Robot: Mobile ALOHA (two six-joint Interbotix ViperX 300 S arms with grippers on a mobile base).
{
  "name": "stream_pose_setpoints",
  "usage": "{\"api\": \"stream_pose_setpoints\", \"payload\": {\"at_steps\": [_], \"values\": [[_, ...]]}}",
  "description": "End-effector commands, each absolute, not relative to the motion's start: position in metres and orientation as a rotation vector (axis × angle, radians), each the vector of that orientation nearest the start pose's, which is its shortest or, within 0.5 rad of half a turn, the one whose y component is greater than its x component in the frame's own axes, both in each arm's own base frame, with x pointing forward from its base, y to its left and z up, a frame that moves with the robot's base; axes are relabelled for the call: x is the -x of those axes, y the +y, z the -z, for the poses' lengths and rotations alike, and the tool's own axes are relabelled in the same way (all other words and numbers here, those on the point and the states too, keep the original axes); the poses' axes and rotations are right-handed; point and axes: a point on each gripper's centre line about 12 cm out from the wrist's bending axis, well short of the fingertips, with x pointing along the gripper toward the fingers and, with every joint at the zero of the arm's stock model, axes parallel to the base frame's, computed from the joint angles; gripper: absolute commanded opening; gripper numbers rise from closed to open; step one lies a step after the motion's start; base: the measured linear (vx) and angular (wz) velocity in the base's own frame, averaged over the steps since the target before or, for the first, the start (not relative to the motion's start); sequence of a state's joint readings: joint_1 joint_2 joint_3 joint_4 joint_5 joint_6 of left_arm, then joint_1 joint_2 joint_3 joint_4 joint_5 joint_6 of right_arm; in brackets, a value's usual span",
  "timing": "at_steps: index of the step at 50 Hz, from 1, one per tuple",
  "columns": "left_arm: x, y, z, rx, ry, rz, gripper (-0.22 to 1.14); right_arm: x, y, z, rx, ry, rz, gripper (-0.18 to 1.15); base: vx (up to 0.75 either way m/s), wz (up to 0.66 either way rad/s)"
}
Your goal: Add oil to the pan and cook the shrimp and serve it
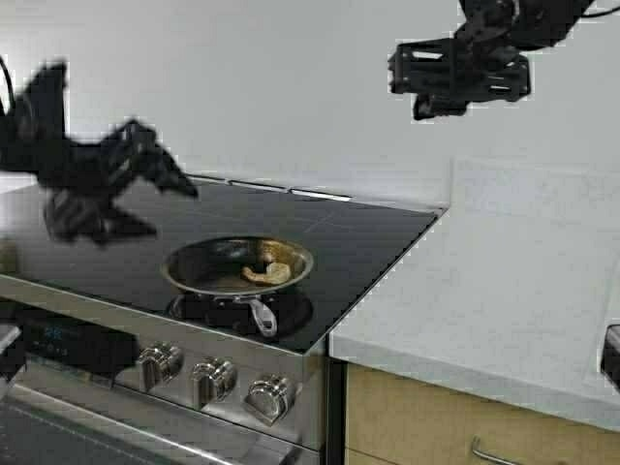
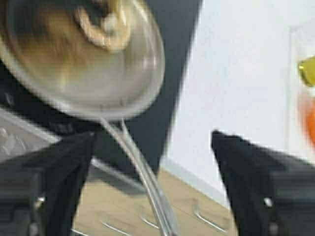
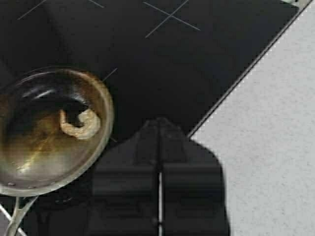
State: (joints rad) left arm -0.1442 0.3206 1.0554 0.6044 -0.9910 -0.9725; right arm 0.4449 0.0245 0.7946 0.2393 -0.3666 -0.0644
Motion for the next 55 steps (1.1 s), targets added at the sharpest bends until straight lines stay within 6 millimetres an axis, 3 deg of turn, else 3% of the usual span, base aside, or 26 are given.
{"api": "stream_pose_setpoints", "payload": {"at_steps": [1, 16, 28, 39, 55], "values": [[-0.29, -0.105, -0.03, 0.796, 0.652, 0.498, 1.02, -0.346, 0.151, -0.16, -0.039, 0.438, -0.311, 0.06, 0.0, 0.0], [-0.284, -0.116, 0.031, 1.076, 0.694, 0.539, 1.02, -0.346, 0.15, -0.16, -0.054, 0.423, -0.304, 0.06, 0.0, 0.0], [-0.293, -0.149, 0.07, 1.147, 0.767, 0.599, 1.02, -0.346, 0.15, -0.161, -0.066, 0.416, -0.301, 0.06, 0.0, 0.0], [-0.313, -0.177, 0.086, 1.228, 0.749, 0.603, 1.02, -0.346, 0.15, -0.16, -0.065, 0.417, -0.301, 0.06, 0.0, 0.0], [-0.345, -0.198, 0.086, 1.31, 0.675, 0.626, 1.02, -0.346, 0.15, -0.162, -0.066, 0.413, -0.301, 0.06, 0.0, 0.0]]}}
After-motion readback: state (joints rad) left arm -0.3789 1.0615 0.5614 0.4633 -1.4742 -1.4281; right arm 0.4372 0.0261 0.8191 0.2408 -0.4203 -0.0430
